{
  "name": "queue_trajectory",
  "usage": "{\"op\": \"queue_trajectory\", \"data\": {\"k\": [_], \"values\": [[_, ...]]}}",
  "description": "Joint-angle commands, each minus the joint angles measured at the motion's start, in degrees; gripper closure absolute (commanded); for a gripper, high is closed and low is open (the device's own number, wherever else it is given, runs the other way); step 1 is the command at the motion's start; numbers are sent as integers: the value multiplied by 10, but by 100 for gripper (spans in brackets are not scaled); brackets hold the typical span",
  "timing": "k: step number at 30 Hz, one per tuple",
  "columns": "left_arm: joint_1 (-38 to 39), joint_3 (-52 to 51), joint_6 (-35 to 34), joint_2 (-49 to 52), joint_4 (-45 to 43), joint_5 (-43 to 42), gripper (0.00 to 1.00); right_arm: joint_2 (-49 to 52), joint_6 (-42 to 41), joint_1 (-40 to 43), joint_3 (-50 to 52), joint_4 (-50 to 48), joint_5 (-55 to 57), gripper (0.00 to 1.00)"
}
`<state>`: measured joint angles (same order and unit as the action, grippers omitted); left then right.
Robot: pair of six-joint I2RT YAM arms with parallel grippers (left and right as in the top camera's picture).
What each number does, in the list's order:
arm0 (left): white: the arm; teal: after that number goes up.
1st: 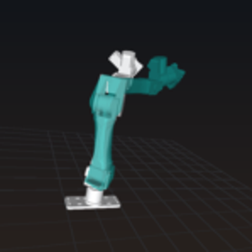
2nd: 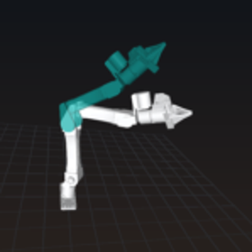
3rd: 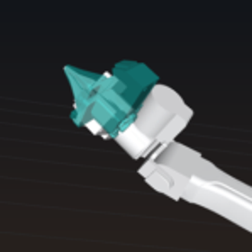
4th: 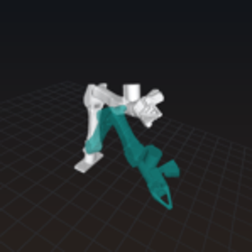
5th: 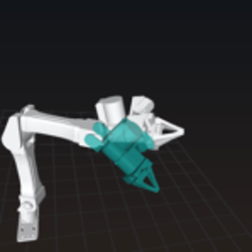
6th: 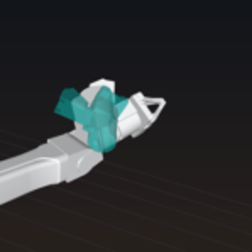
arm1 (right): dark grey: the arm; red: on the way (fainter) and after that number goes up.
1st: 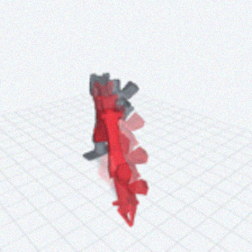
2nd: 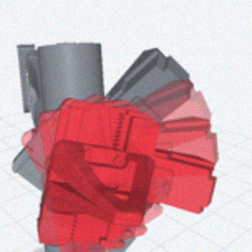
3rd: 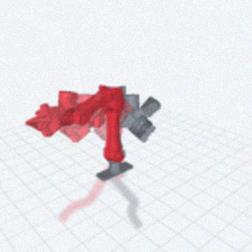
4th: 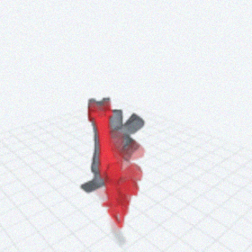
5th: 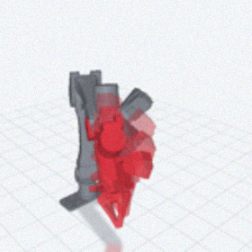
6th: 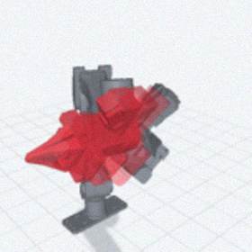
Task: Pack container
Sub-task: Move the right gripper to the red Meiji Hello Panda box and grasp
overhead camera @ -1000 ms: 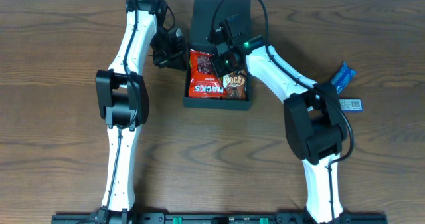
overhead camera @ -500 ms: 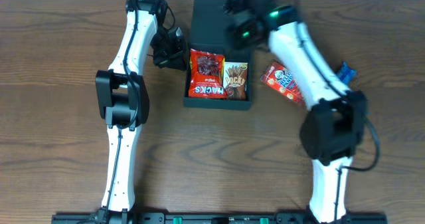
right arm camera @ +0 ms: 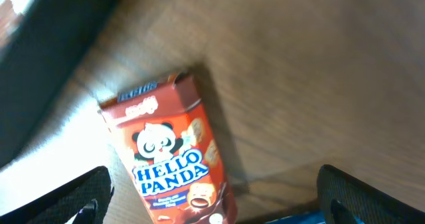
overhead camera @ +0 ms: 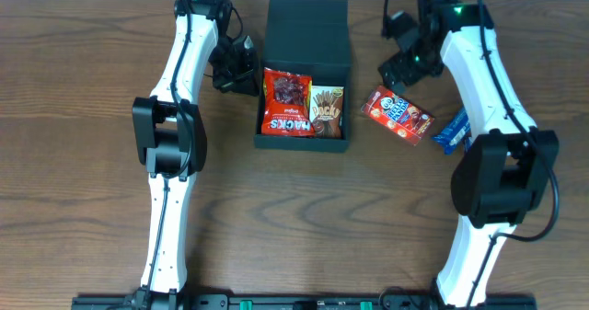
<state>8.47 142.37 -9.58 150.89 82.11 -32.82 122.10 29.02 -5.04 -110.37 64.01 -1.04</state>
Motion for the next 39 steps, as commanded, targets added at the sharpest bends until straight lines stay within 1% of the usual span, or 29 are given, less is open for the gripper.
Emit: {"op": "queue_trajectory", "data": {"k": [1, 6, 15, 25, 28, 32, 34, 39], "values": [[4, -2, 2, 9, 0, -11, 94, -2, 46, -2, 41, -7, 12, 3], [4, -2, 2, 9, 1, -11, 94, -2, 55, -3, 95, -25, 14, 5], [4, -2, 2, 9, 1, -11, 94, -2, 74, -7, 148, -43, 16, 5], [4, -2, 2, 9, 1, -11, 94, -2, 90, -7, 196, -129, 17, 2], [4, -2, 2, 9, 1, -11, 94, -2, 90, -6, 208, -159, 17, 3], [4, -2, 2, 9, 1, -11, 94, -2, 90, -6, 227, -185, 17, 7], [4, -2, 2, 9, 1, -11, 94, -2, 89, -6, 232, -191, 17, 11], [4, -2, 2, 9, 2, -11, 94, -2, 82, -6, 239, -197, 17, 28]]}}
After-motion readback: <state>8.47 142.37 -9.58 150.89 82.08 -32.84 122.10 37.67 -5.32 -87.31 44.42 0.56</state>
